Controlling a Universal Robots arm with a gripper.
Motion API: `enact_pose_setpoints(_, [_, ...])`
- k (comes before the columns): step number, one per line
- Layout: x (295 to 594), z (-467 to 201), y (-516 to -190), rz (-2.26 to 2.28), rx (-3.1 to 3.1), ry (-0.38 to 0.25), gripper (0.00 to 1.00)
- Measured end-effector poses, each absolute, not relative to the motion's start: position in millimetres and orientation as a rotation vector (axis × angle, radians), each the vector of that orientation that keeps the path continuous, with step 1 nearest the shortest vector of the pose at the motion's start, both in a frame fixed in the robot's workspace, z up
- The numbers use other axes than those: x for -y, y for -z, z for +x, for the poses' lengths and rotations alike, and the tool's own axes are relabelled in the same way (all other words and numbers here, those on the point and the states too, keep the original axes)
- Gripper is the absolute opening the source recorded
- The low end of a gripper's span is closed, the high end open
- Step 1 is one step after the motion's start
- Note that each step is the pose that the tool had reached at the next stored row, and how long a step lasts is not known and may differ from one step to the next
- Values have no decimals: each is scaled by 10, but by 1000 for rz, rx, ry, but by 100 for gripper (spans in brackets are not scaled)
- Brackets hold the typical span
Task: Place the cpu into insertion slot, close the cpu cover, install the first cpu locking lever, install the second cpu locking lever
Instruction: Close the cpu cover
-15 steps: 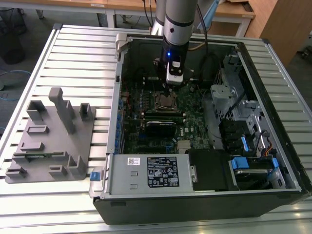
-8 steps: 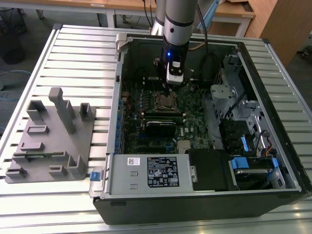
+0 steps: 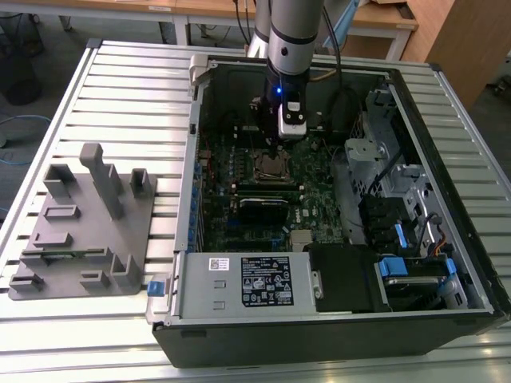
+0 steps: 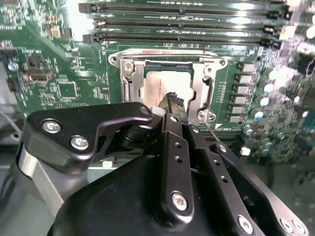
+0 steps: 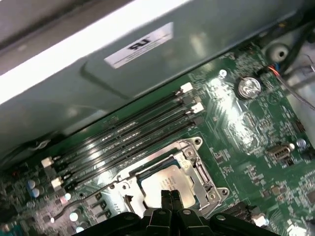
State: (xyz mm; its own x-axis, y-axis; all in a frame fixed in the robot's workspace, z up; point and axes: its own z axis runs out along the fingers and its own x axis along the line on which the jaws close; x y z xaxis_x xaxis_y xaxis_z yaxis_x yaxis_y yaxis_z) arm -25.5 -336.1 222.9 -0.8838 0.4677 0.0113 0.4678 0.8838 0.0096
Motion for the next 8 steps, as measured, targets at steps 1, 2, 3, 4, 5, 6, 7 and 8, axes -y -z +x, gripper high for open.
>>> enact_pose_setpoints(1, [3361, -255, -2227, -728, 3047, 19, 10])
enact_pose_setpoints(2, [3361, -255, -2225, -700, 3054, 19, 10])
enact_pose_setpoints(3, [3361, -254, -2222, -670, 3061, 19, 10])
enact_pose_setpoints(4, [3361, -254, -2220, -642, 3068, 19, 10])
enact_pose_setpoints(5, [3362, -255, -2218, -615, 3074, 19, 10])
enact_pose_setpoints(6, [3361, -255, -2215, -588, 3080, 19, 10])
enact_pose_setpoints(7, [3361, -255, -2212, -561, 3085, 19, 10])
enact_pose_setpoints(8, [3361, -255, -2209, -535, 3090, 20, 10])
